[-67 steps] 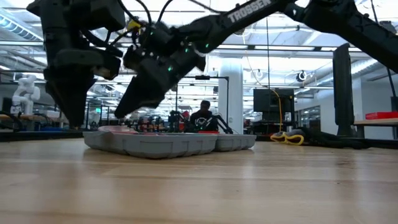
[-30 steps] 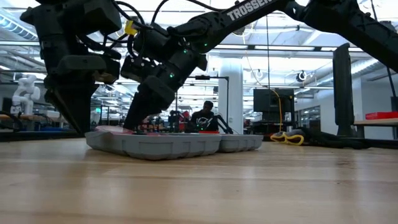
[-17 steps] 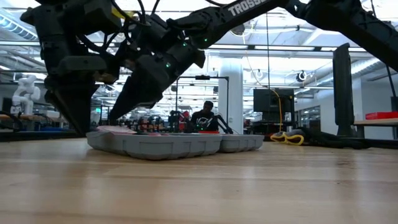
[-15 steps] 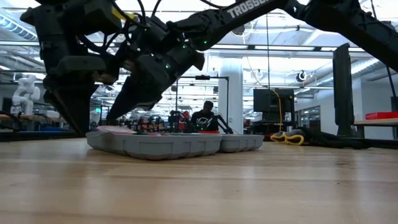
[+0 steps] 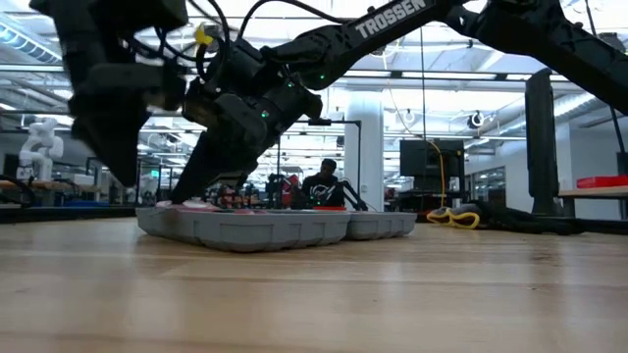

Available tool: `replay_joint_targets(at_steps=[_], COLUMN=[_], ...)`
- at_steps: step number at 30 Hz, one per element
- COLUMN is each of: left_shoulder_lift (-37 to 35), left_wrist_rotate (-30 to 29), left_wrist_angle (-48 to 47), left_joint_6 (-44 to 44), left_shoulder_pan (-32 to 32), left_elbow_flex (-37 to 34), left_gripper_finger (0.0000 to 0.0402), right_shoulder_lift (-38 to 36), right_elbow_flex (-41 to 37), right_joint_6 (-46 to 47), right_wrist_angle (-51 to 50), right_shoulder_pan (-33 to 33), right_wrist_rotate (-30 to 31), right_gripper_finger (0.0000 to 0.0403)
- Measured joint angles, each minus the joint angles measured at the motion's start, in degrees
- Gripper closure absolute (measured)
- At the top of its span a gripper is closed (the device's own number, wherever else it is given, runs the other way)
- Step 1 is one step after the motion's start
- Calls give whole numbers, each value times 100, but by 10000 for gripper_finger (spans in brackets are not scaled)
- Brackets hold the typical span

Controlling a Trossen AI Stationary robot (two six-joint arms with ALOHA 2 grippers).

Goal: Prefit tool cases
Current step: Adjust the pink tape measure

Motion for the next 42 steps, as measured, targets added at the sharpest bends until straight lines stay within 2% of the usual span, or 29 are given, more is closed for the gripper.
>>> replay_joint_targets(at_steps=[8, 11, 13, 16, 20, 26, 28, 33, 39, 42], left_shoulder_lift=[-1322, -1780, -2002, -2185, -2198, -2171, -2157, -1968, -1400, -1120], left_wrist_rotate=[-753, -1065, -1154, -1263, -1387, -1526, -1515, -1324, -741, -722], left_wrist_angle=[-422, -394, -495, -913, -1628, -1726, -1735, -1734, -1001, -705], left_joint_6=[-37, -10, -13, -152, -353, -348, -350, -376, -503, -501], left_shoulder_pan=[2, 0, 2, 2, 0, 0, 0, 0, -42, -189], left_elbow_flex=[364, 430, 429, 430, 428, 421, 421, 380, -82, -187], left_gripper_finger=[290, 290, 290, 290, 290, 290, 290, 290, 290, 290], right_shoulder_lift=[53, 121, 162, 71, -157, -315, -262, -82, -50, -112], right_elbow_flex=[-2, 0, -1, -17, -45, -38, -27, -23, -23, -27], right_joint_6=[131, 154, 155, 89, -39, -337, -347, -353, -337, -335], right_wrist_angle=[57, 112, 211, 235, 86, -694, -818, -781, -665, -794], right_shoulder_pan=[9, -14, -37, -33, -103, -192, -220, -182, -164, -269], right_wrist_rotate=[32, -266, -426, -332, -53, 1100, 1089, 460, 342, 366], right_gripper_finger=[403, 403, 403, 403, 403, 403, 403, 403, 403, 403])
